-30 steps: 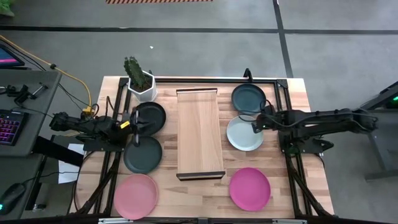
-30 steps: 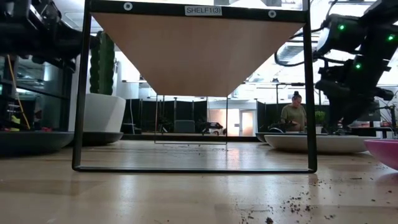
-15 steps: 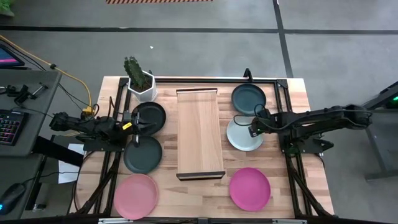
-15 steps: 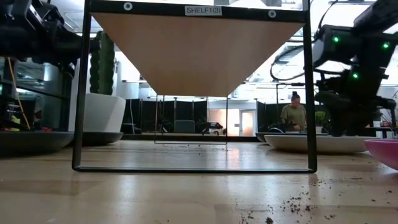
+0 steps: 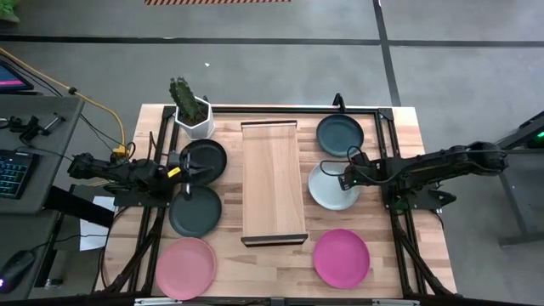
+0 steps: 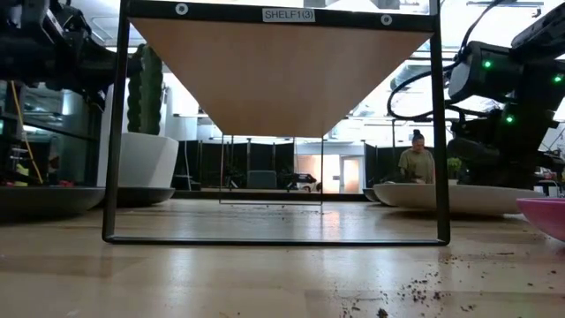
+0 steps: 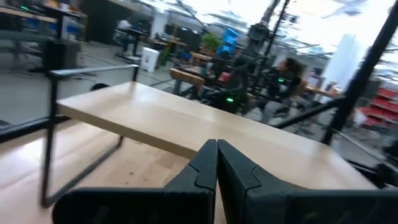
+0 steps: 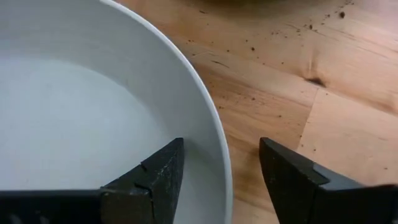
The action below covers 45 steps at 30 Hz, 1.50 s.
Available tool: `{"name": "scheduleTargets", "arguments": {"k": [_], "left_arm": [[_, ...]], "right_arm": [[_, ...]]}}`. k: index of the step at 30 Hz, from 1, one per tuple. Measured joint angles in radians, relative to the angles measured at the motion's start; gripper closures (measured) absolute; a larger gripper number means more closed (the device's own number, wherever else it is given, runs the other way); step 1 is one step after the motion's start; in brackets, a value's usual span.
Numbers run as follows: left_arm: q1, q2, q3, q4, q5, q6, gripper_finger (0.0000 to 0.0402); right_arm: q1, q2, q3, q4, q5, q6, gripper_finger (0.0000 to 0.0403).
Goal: Place and stack plates onto a shelf
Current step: Put the white plate on the shelf
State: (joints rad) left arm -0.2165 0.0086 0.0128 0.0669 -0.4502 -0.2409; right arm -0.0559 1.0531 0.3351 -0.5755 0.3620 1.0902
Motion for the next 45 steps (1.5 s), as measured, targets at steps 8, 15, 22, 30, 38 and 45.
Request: {"name": "scheduleTargets", "arguments": {"k": [8,15,22,30,38,45], "left_arm": [[0.000,0.000,0.000,0.100,-0.112,0.253,0.0401],[0.000,0.000,0.000,0.200,-0.111,0.372,0.0401],[0.000,0.000,0.000,0.228,-0.111,0.400,0.0401],[0.000,0.000,0.000,0.198,-0.111,0.400,0.0401],[0.000,0.000,0.000,0.199,-0.111,0.400,0.0402],[0.000,0.000,0.000,0.200,-0.111,0.401,0.0402]], "right_arm": [[0.000,-0.001,0.000,0.000,-0.005,-0.038,0.0333],[0.000,0.000,0.026,-0.006,-0.008,-0.063,0.0390],[0.003,-0.035,0.193,-0.207,0.002,-0.124,0.0402],[0.046,-0.053,0.556,-0.619,0.092,-0.157,0.0403],[0.094,-0.052,0.892,-0.923,0.294,-0.123,0.0403],[0.088,-0.051,0.916,-0.621,0.377,-0.332,0.0403]]}}
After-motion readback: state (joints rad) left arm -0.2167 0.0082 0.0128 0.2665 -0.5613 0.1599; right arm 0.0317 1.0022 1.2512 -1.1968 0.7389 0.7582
